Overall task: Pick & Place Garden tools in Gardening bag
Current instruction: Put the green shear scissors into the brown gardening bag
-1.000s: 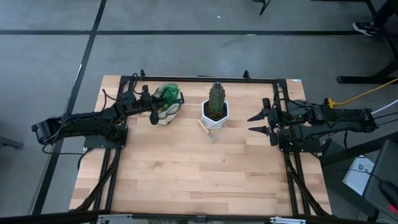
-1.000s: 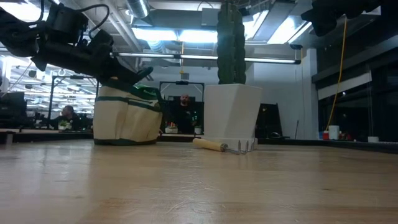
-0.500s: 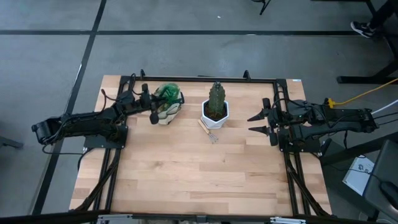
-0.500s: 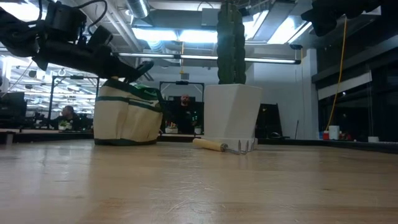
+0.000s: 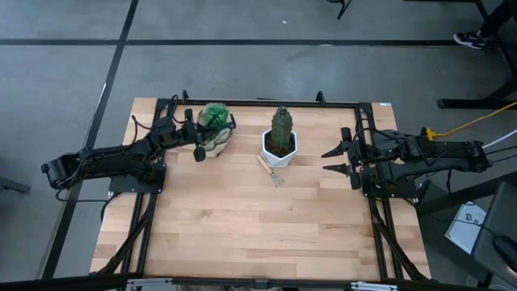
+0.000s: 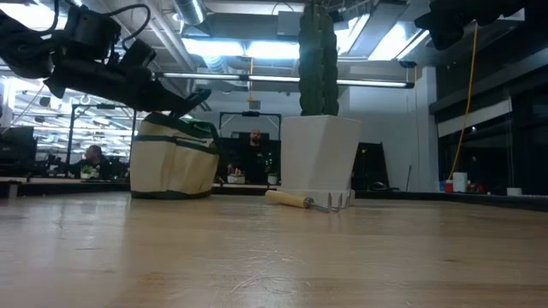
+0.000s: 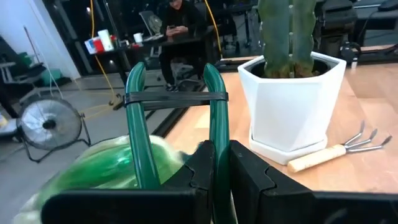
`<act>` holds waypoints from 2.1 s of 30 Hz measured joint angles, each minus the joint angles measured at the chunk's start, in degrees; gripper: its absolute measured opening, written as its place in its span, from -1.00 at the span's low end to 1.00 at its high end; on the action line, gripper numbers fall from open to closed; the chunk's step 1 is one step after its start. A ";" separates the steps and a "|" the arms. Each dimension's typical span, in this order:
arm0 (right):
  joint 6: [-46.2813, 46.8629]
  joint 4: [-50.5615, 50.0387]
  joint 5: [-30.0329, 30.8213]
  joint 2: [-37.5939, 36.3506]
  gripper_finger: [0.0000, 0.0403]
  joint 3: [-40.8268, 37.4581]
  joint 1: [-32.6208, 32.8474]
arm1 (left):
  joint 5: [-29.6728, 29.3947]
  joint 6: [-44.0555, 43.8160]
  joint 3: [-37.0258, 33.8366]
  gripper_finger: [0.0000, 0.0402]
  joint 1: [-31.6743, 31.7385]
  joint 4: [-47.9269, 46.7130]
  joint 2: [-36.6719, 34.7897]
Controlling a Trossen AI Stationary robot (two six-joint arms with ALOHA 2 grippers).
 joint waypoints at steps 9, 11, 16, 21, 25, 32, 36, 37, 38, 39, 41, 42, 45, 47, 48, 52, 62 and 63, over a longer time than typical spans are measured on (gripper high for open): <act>0.00 0.01 -0.01 0.02 -0.15 0.00 0.01 | -2.89 -3.16 0.00 -0.86 0.03 -0.03 0.02; -0.02 0.02 0.00 0.02 -0.15 0.00 0.02 | -3.21 -3.62 0.00 -0.84 0.03 -0.09 0.04; 0.00 0.00 0.00 0.00 -0.15 -0.02 0.02 | -3.10 -4.93 0.00 -0.76 0.03 -0.21 0.04; 0.00 0.00 -0.01 0.02 -0.15 0.00 0.02 | -3.12 -7.93 0.00 -0.69 0.03 -0.21 0.04; 0.00 0.00 0.00 0.02 -0.15 0.00 0.00 | -3.10 -9.65 0.00 -0.61 0.03 -0.16 0.04; 0.00 0.00 0.00 0.02 -0.15 0.00 0.00 | -3.08 -9.74 1.21 -0.40 0.01 -1.85 -0.11; -0.02 0.00 -0.02 0.00 -0.15 0.00 0.02 | -3.00 -9.15 3.43 -0.24 -0.03 -4.26 -0.11; -0.01 0.01 -0.01 0.02 -0.15 -0.01 0.01 | -2.99 -8.77 4.05 -0.20 -0.03 -5.19 -0.11; 0.00 0.00 -0.01 0.01 -0.15 0.00 0.00 | -2.99 -8.47 4.64 -0.17 -0.03 -6.12 -0.11; -0.01 0.00 -0.01 0.02 -0.15 -0.01 0.00 | -2.96 -8.23 5.32 -0.13 -0.03 -7.19 -0.11; -0.01 0.01 -0.01 0.01 -0.15 0.00 0.00 | -2.76 -8.12 6.58 -0.07 -0.03 -8.94 -0.12; 0.00 0.00 0.00 0.02 -0.15 0.00 0.00 | -2.42 -8.08 7.08 -0.05 -0.03 -9.45 -0.11; 0.00 0.01 -0.01 0.02 -0.15 -0.01 0.01 | 0.22 -8.08 8.23 0.00 -0.03 -9.56 -0.18; 0.00 0.00 0.00 0.02 -0.15 0.00 0.01 | 1.73 -8.08 8.94 0.02 -0.03 -9.60 -0.67; -0.02 0.00 0.00 0.01 -0.15 -0.01 0.01 | 2.11 -8.08 9.31 0.02 -0.03 -9.58 -1.01; 0.00 0.00 -0.02 0.02 -0.15 0.00 0.02 | 3.52 -7.54 10.14 0.02 -0.04 -9.60 -3.39; -0.02 0.00 -0.02 0.00 -0.15 0.00 0.00 | 3.37 -4.16 10.21 0.01 -4.47 -10.76 -7.63; -0.01 0.00 -0.01 0.02 -0.15 -0.01 0.01 | 3.37 -3.59 10.21 0.01 -5.33 -10.77 -7.61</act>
